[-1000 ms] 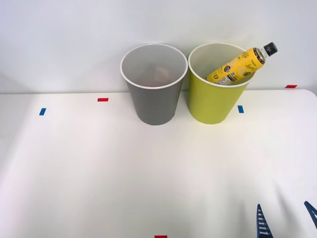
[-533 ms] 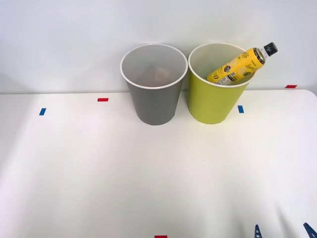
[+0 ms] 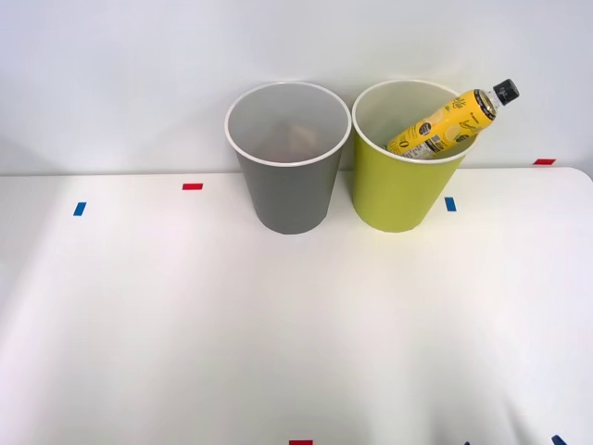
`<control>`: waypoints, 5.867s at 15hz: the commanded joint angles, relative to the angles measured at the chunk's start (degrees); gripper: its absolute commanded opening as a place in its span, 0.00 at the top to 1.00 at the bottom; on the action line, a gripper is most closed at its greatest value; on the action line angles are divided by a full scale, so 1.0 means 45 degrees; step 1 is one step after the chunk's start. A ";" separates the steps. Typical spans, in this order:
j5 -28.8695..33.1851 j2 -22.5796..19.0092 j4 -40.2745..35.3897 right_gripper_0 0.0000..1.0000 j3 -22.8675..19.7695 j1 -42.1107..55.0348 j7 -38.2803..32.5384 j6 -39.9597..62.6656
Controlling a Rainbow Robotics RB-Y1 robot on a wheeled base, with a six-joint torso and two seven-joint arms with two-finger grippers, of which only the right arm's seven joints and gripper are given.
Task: Put cans in the gray bin, plastic bottles in the light green bin
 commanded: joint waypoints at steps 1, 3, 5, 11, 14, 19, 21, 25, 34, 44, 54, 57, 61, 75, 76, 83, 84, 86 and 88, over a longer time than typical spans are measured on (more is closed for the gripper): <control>0.0001 -0.0050 0.0110 0.00 0.0025 0.0001 -0.0007 -0.0076; 0.0001 -0.0090 0.0110 0.00 0.0005 -0.0018 -0.0007 -0.0076; 0.0001 -0.0090 0.0110 0.00 0.0005 -0.0018 -0.0007 -0.0076; 0.0001 -0.0090 0.0110 0.00 0.0005 -0.0018 -0.0007 -0.0076; 0.0001 -0.0090 0.0110 0.00 0.0005 -0.0018 -0.0007 -0.0076; 0.0001 -0.0090 0.0110 0.00 0.0005 -0.0018 -0.0007 -0.0076; 0.0001 -0.0090 0.0110 0.00 0.0005 -0.0018 -0.0007 -0.0076; 0.0001 -0.0090 0.0110 0.00 0.0005 -0.0018 -0.0007 -0.0076; 0.0001 -0.0090 0.0110 0.00 0.0005 -0.0018 -0.0007 -0.0076; 0.0001 -0.0090 0.0110 0.00 0.0005 -0.0018 -0.0007 -0.0076; 0.0001 -0.0090 0.0110 0.00 0.0005 -0.0018 -0.0007 -0.0076; 0.0001 -0.0090 0.0110 0.00 0.0005 -0.0018 -0.0007 -0.0076; 0.0001 -0.0090 0.0110 0.00 0.0005 -0.0018 -0.0007 -0.0076; 0.0001 -0.0090 0.0110 0.00 0.0005 -0.0018 -0.0007 -0.0076; 0.0001 -0.0090 0.0110 0.00 0.0005 -0.0018 -0.0007 -0.0076; 0.0001 -0.0090 0.0110 0.00 0.0005 -0.0018 -0.0007 -0.0076; 0.0001 -0.0090 0.0110 0.00 0.0005 -0.0018 -0.0007 -0.0076; 0.0001 -0.0090 0.0110 0.00 0.0005 -0.0018 -0.0007 -0.0076; 0.0001 -0.0090 0.0110 0.00 0.0005 -0.0018 -0.0007 -0.0076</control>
